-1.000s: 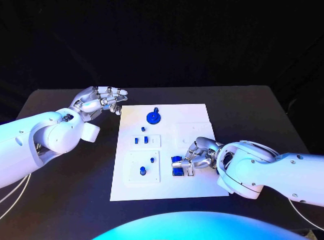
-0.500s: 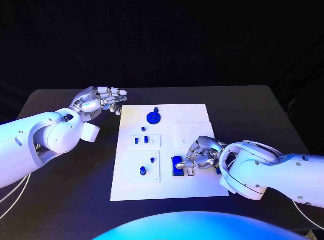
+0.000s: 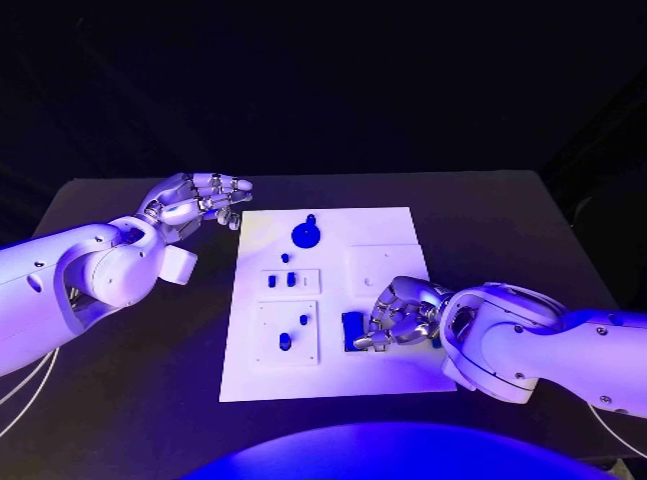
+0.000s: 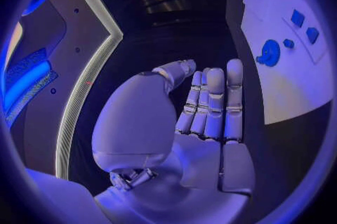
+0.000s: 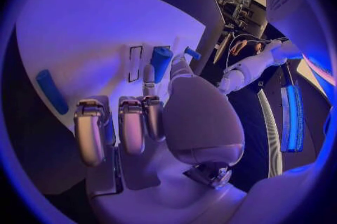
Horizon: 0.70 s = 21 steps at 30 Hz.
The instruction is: Assemble the parts on the task board
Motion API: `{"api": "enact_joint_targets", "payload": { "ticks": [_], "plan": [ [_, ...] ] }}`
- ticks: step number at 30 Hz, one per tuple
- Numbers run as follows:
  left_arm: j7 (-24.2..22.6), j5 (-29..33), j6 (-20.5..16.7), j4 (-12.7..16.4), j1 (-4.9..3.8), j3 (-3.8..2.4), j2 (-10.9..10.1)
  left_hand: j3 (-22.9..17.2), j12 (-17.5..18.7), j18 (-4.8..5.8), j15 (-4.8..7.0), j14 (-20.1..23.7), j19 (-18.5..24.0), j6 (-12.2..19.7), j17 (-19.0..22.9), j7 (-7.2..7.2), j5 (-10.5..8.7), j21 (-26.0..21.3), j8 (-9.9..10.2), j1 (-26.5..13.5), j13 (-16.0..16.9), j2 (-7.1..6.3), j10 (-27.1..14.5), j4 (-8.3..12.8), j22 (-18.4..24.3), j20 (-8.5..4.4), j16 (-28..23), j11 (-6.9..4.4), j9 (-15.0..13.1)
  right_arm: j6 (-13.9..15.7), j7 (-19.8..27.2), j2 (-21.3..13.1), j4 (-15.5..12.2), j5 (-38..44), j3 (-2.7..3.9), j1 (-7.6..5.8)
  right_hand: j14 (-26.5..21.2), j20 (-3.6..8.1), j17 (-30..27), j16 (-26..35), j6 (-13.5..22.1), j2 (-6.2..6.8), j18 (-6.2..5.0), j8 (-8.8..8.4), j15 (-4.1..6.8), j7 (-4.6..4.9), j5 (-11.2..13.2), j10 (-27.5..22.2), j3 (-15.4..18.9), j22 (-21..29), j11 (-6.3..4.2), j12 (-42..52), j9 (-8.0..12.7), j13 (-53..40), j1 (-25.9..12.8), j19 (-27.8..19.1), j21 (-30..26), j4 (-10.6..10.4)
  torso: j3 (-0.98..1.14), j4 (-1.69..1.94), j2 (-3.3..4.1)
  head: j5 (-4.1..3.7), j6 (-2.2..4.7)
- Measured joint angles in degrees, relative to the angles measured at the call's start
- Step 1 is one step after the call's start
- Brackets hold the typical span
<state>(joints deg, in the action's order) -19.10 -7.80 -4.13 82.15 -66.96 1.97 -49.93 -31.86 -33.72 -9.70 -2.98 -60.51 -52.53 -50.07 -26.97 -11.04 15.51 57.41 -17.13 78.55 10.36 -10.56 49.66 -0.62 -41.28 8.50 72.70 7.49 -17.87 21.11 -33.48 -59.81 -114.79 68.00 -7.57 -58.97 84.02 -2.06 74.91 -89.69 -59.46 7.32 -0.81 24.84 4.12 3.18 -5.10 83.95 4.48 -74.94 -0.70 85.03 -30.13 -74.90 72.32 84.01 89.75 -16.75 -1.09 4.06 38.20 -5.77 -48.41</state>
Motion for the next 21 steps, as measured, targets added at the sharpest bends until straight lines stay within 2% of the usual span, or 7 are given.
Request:
{"api": "enact_joint_targets", "payload": {
  "ticks": [13, 17, 19, 21],
  "plan": [
    [0.01, 0.00, 0.00, -0.06, 0.00, 0.00, -0.03, 0.00, 0.00, 0.01, 0.00, 0.00, 0.00, 0.00, 0.00, 0.00, 0.00, 0.00, 0.00, 0.00, -0.05, 0.00, 0.00, 0.00, 0.00, 0.00, 0.00, 0.00, 0.00, -0.70, -0.09, 1.00, 0.65, 0.96, -0.01, 0.22, -0.13, 0.00, 0.00, 0.00, -0.16, -0.53, 0.00, 0.00, 0.13, -0.16, -0.44, 0.00, -0.41, 0.01, 0.00, 0.00, 0.00, -0.05, 0.53, 0.00, 0.00, 0.07, -0.04, 0.07, 0.00, -0.05, -0.19],
    [0.01, 0.00, 0.00, -0.07, 0.00, 0.00, -0.01, 0.00, 0.00, 0.00, 0.00, 0.00, 0.00, 0.00, 0.00, 0.00, 0.00, 0.00, 0.00, 0.24, -0.04, 0.25, 0.00, 0.00, 0.00, 0.00, 0.00, 0.00, 0.01, -0.45, -0.34, 1.24, 1.00, 1.56, -0.01, 0.29, 0.01, 0.13, 0.00, 0.00, -0.35, -1.28, 0.00, 0.00, 0.42, -0.35, -0.69, 0.21, -1.03, 0.01, -0.22, 0.00, 0.01, -0.04, 1.28, -0.11, 0.00, -0.06, -0.06, 0.07, 0.00, -0.07, -0.21],
    [0.01, 0.00, 0.00, -0.08, 0.00, 0.00, -0.01, 0.00, 0.00, 0.00, 0.00, 0.00, 0.00, 0.00, 0.01, 0.00, 0.00, 0.00, 0.00, 0.25, -0.04, 0.24, 0.00, 0.00, 0.00, 0.00, 0.00, 0.00, 0.00, -0.06, -0.60, 1.35, 1.25, 1.89, -0.01, 0.32, 0.01, 0.42, -0.01, 0.00, -0.35, -2.13, -0.01, 0.00, 0.42, -0.35, -0.82, 0.21, -1.10, 0.02, -0.21, 0.32, 0.00, -0.04, 1.03, 0.00, 0.00, 0.00, -0.05, 0.07, 0.00, -0.03, -0.21],
    [0.01, 0.00, 0.00, -0.08, 0.00, 0.00, -0.02, 0.00, 0.00, 0.00, 0.00, 0.00, 0.00, 0.00, 0.01, 0.00, 0.00, 0.00, 0.00, 0.24, -0.04, 0.24, 0.00, 0.00, 0.00, 0.00, 0.00, 0.00, -0.01, 0.42, -0.90, 1.49, 1.50, 2.19, -0.01, 0.32, 0.01, 0.42, 0.03, 0.00, -0.54, -2.28, -0.01, 0.00, 0.42, -0.54, -1.11, 0.04, -1.26, 0.02, -0.38, 0.33, 0.01, -0.04, 0.88, 0.00, 0.00, 0.17, -0.05, 0.08, -0.01, -0.03, -0.21]
  ]
}}
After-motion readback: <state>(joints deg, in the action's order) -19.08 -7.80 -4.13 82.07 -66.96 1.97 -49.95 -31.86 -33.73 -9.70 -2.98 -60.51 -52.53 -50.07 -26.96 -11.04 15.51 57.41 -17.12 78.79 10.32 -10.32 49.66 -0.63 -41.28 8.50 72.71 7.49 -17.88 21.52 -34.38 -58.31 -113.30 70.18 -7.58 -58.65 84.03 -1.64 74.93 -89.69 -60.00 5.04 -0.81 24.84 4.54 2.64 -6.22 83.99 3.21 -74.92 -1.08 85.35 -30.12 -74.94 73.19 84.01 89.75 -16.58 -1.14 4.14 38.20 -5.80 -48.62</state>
